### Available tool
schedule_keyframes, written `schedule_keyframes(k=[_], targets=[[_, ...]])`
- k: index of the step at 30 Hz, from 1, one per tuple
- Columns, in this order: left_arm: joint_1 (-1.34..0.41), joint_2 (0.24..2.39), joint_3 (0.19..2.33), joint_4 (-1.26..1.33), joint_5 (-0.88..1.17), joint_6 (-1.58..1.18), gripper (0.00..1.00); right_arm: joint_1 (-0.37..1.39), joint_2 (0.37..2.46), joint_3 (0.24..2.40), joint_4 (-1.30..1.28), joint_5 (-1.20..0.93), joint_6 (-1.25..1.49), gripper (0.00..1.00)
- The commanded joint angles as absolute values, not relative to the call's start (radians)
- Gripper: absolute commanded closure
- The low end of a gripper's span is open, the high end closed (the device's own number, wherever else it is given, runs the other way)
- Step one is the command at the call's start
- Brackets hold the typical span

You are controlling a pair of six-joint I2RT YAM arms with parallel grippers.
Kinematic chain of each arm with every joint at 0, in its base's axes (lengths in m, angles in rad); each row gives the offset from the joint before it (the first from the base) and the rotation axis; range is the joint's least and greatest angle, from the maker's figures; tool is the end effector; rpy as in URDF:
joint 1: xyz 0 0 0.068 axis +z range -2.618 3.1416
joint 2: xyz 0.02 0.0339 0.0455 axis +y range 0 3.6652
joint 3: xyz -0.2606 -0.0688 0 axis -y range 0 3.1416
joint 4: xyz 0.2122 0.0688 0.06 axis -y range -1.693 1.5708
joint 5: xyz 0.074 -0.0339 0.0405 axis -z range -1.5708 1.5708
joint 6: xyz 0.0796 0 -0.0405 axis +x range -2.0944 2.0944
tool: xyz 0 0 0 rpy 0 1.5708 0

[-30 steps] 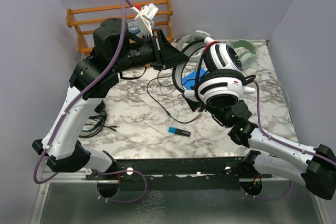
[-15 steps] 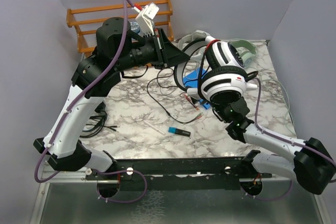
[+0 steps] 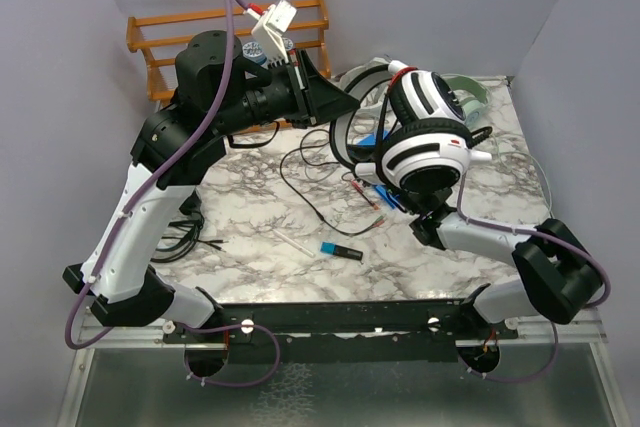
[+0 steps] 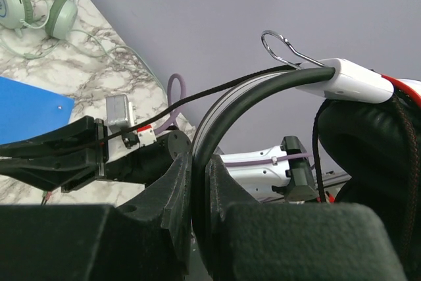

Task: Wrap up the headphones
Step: Wrap the headphones cable around the headphones.

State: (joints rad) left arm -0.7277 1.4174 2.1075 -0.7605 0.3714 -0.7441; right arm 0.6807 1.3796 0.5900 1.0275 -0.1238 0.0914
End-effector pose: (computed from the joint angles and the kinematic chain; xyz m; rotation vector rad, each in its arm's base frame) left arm 0.1700 -0.1901 0.5420 0.3027 1.8163 -1.3872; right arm 0.2356 0.2035 0.2970 -0.5004 1.2776 0.7334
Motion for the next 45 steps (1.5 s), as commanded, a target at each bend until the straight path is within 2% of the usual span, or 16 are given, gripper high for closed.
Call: schedule_keyframes(k=[1,2,4,5,10,17,24,31,36,45], targets=[[-0.721,1.405,2.146,-0.707,0.336,-0.8,1.0,0.671,1.433,0.626,1.133,-0.253,0.141,0.78],[-0.719,1.406,2.14,-0.707,0.333,-0.8,1.0,0.672,1.443,0.628,1.141,-0.284,0.148,0.82],[-0.715,1.409,2.132,-0.706,0.33,-0.801,1.0,0.671,1.457,0.63,1.158,-0.347,0.17,0.96],[-0.71,1.41,2.128,-0.707,0.323,-0.801,1.0,0.672,1.456,0.626,1.158,-0.373,0.183,0.98],[-0.67,1.413,2.115,-0.708,0.236,-0.768,1.0,0.684,1.377,0.565,1.097,-0.462,0.246,0.99],[-0.475,1.502,2.135,-0.707,0.206,-0.743,1.0,0.808,1.124,0.424,0.905,-0.433,0.262,0.99],[-0.354,1.587,2.105,-0.642,0.182,-0.792,1.0,0.939,1.024,0.457,0.619,-0.436,0.279,0.99],[-0.289,1.571,1.993,-0.629,-0.032,-0.686,1.0,0.987,0.891,0.468,0.459,-0.387,0.264,0.99],[-0.281,1.53,1.92,-0.629,-0.155,-0.603,1.0,0.988,0.834,0.554,0.236,-0.356,0.212,0.99],[-0.293,1.415,1.66,-0.588,-0.317,-0.398,1.0,0.988,0.949,0.94,-0.203,-0.248,0.092,0.99]])
